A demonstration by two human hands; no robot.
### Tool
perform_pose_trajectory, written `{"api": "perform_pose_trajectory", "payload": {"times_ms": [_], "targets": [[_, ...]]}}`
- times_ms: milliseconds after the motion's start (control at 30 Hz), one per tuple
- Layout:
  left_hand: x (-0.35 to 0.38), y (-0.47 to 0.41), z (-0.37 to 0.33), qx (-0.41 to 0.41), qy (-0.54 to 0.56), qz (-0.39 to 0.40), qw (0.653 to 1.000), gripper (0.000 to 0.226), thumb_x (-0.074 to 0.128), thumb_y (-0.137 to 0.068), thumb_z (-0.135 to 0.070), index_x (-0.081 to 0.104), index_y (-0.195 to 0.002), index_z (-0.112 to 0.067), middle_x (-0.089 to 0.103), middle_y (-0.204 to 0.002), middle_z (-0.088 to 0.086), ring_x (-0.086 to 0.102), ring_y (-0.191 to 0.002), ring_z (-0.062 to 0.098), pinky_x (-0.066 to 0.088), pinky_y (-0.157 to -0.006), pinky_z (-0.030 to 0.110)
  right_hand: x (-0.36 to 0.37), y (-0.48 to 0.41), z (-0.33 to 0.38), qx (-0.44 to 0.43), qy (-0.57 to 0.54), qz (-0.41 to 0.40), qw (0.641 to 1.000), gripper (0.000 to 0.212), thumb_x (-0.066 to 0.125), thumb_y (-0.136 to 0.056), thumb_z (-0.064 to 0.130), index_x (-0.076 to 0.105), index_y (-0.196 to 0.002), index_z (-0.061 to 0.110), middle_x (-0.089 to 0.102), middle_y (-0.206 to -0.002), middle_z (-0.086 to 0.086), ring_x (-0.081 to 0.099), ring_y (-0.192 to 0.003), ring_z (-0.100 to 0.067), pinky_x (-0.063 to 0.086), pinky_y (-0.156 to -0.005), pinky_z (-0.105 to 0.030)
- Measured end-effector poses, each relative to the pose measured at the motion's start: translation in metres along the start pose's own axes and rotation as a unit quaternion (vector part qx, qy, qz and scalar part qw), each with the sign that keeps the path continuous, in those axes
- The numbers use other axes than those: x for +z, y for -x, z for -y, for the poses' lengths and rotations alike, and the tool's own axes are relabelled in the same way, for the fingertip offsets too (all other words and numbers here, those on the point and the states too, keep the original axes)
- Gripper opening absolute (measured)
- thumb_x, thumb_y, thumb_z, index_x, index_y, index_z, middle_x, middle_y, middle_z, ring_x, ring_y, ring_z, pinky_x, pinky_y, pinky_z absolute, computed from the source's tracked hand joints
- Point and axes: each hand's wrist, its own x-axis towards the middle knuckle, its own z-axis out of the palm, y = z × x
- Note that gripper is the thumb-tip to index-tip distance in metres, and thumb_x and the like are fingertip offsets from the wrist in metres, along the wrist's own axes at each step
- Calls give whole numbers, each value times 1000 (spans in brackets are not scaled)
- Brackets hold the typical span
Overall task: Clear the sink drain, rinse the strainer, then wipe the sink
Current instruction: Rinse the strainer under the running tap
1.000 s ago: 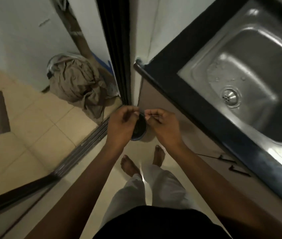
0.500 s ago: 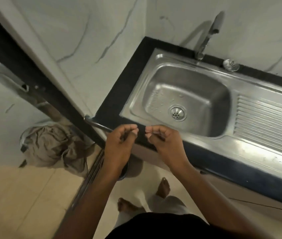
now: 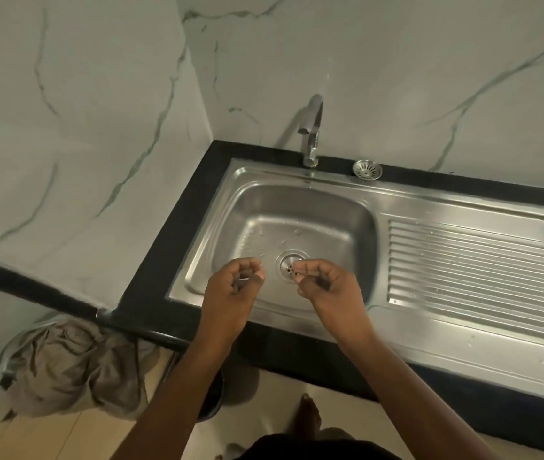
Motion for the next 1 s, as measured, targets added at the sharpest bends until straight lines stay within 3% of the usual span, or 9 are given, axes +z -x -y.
{"api": "perform_pose_trajectory", "payload": {"times_ms": [267,433,567,767,900,1000], "targets": [[50,-21,-9,-8,-19,48,999,13,75,-98,-27,75,-106,-37,80,-107,-12,76,-106,15,61,-100,52,-44,-17,-4,32,8,-49,998,14,75,-95,9,80,-106,17,81,-99,4,75,-90,-11,61,-97,-46],[67,-41,-9,-8,-29,76,997,13,75,-98,-26,77,-104,-37,81,-104,-12,77,-104,14,61,-100,52,-56,-30,-5,45,2,-75,996,20,73,-95,6,78,-98,25,81,-95,12,75,-87,-3,62,-95,-43],[76,-69,-8,-3,-36,93,995,13,76,-97,-24,77,-105,-33,81,-108,-9,77,-104,15,62,-99,51,-55,-46,-9,59,7,-108,992,14,74,-95,8,79,-106,15,81,-99,4,75,-95,-13,61,-97,-48],[76,-142,-15,17,-26,110,993,12,75,-98,-19,77,-103,-30,82,-101,1,78,-101,30,66,-91,42,-42,-74,-10,70,20,-146,987,12,75,-95,13,80,-102,20,80,-94,8,74,-86,-5,62,-95,-43],[79,-207,-26,28,-37,95,994,11,77,-97,-18,77,-104,-25,81,-100,7,78,-101,31,61,-99,53,-27,-91,-12,84,15,-158,984,10,75,-94,14,80,-99,20,81,-99,7,73,-87,-6,62,-97,-45],[91,-255,-39,63,-84,79,991,19,80,-94,-27,81,-110,-16,83,-104,6,79,-99,27,62,-98,52,-17,-99,-13,91,1,-161,983,11,74,-94,9,80,-98,18,81,-100,4,75,-93,-11,60,-99,-51]]}}
